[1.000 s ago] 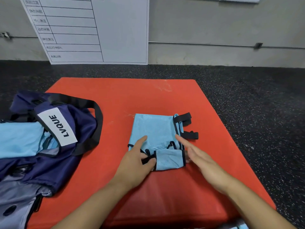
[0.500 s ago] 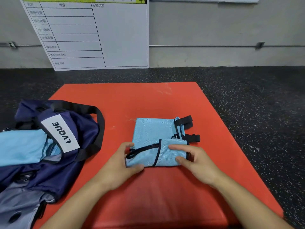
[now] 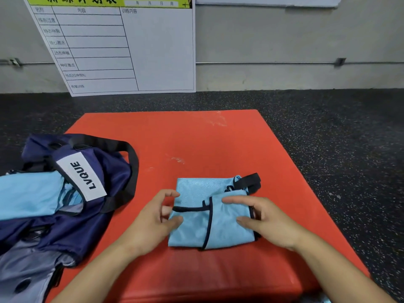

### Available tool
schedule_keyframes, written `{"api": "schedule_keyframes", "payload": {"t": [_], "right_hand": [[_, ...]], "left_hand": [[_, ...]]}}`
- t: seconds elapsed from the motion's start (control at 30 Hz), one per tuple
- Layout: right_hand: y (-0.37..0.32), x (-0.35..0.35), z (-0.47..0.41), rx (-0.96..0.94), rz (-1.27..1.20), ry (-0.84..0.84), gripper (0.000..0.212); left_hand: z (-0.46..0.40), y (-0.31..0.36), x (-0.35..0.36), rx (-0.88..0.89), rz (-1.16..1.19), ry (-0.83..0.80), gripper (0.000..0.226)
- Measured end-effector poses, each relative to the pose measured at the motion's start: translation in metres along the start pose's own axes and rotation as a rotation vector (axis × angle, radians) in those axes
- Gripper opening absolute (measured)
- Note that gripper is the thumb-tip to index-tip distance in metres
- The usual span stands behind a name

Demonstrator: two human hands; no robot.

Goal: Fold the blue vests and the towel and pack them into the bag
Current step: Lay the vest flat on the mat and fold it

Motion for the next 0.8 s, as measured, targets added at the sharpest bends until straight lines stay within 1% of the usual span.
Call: {"api": "schedule_keyframes", "payload": {"t": [0.1,0.17,0.23,0.33,0.47,0.63,0.8], "right_hand": [[-0.015,-0.013,-0.01,-0.056,-0.148,0.101,0.057],[-0.01,-0.019,-0.021,-0.031,-0.214,0.142,0.058],[0.008,-0.024,-0.032,0.045,-0.094,0.185,0.058],[0.032,-0.029,-0.041,0.146,0.121,0.23,0.055],[0.029,-0.035,-0.046,0.127,0.228,0.276,0.053],[0.022,-0.037,-0.053,0.112,0.278,0.319,0.057],[0.025,-0.039,-0.058,0.148,0.466,0.339,0.056]], "left_hand": [[-0.008,0.01,-0.01,0.002,0.067,0.099,0.044],[-0.013,0.012,-0.017,-0.02,0.056,0.177,0.039],[-0.019,0.004,-0.016,-0.06,0.007,0.223,0.037],[-0.023,-0.007,-0.009,-0.117,-0.095,0.223,0.034],[-0.034,-0.009,-0.019,-0.147,-0.092,0.262,0.033],[-0.05,-0.019,-0.03,-0.168,-0.135,0.319,0.033],[-0.056,-0.023,-0.029,-0.165,-0.16,0.365,0.026]]}}
Point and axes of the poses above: each hand's wrist, its own z-axis away from the middle knuckle, its own x-axis out of the palm, y = z × x, the point moved 10 cm from there along -z, towards the middle knuckle, and after that the axes turned 15 degrees about -z, right-handed, at the moved point
